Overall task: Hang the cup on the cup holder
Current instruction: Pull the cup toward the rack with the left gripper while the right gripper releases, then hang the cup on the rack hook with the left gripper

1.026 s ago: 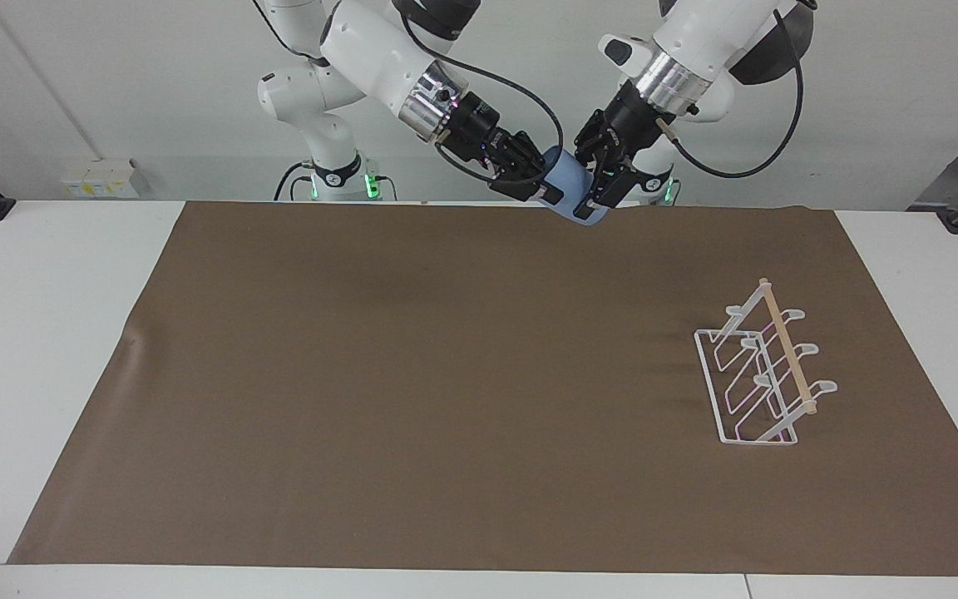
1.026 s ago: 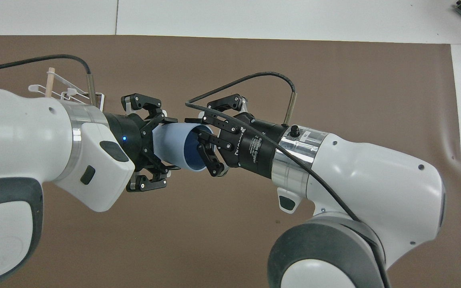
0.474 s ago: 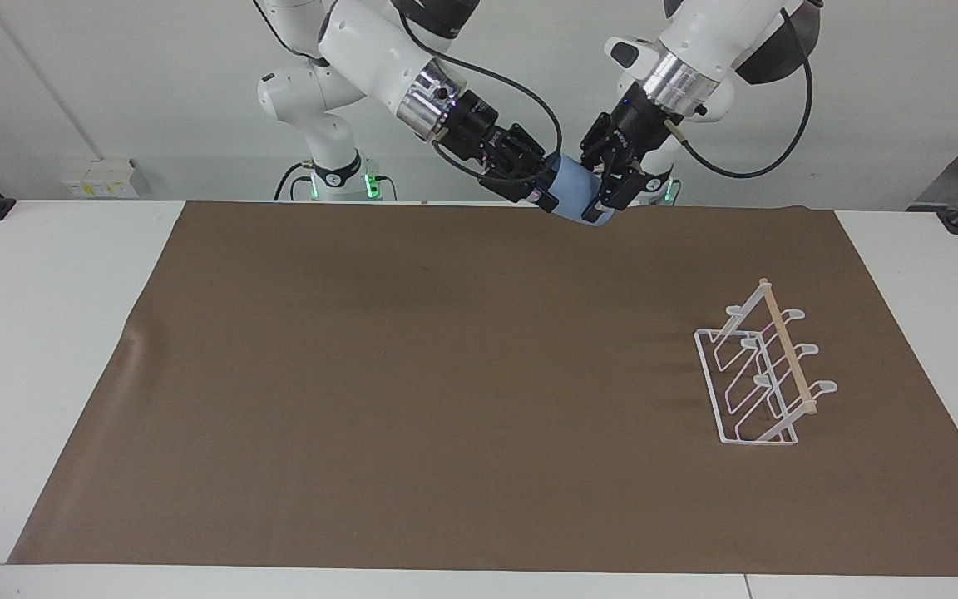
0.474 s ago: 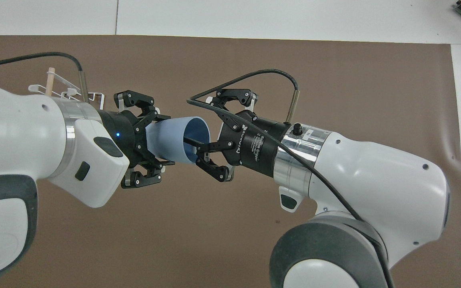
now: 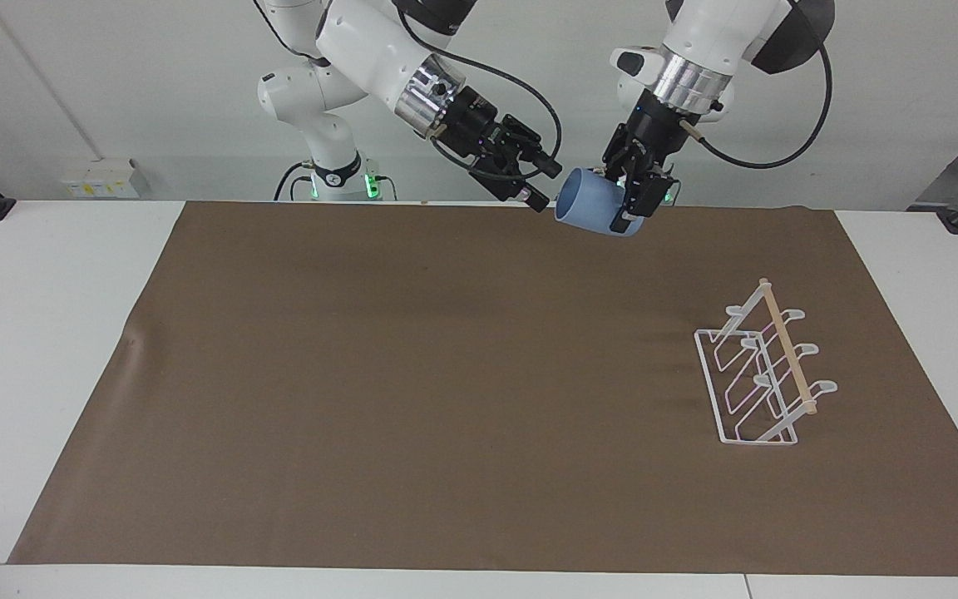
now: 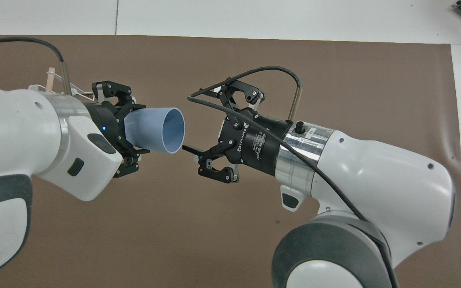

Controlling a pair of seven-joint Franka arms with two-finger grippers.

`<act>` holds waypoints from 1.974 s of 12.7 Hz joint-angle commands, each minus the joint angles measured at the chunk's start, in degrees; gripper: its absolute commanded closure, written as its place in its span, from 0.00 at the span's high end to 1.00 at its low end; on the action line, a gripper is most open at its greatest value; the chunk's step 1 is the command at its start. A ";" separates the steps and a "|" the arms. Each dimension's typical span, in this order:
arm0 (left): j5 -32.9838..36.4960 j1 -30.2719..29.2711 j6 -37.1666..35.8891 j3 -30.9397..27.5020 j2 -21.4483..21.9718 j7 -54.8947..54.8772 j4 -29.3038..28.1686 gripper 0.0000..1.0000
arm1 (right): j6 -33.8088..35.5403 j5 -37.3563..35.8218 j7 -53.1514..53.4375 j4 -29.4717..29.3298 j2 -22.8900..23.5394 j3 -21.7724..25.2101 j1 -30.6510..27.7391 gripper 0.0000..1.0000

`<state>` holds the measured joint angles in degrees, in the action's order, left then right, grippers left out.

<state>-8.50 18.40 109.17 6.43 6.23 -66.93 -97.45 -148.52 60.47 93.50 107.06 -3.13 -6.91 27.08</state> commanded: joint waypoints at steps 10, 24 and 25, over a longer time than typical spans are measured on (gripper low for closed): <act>35.45 -1.88 -11.53 -0.37 0.10 1.19 0.07 0.00 | 19.92 -19.02 -47.14 -1.24 -0.04 0.14 -4.93 0.92; 57.36 -8.21 -3.26 -1.07 -24.76 6.90 10.69 0.00 | 51.39 -63.19 -82.85 -13.19 0.23 0.23 -13.26 0.92; 57.62 -7.86 -5.00 -1.07 -25.30 6.99 11.05 0.00 | 52.27 -63.19 -83.12 -13.28 0.14 0.23 -14.84 0.92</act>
<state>47.33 10.32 105.97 5.03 -16.24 -60.83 -89.75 -98.60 -1.56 12.71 95.29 -3.30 -6.07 14.93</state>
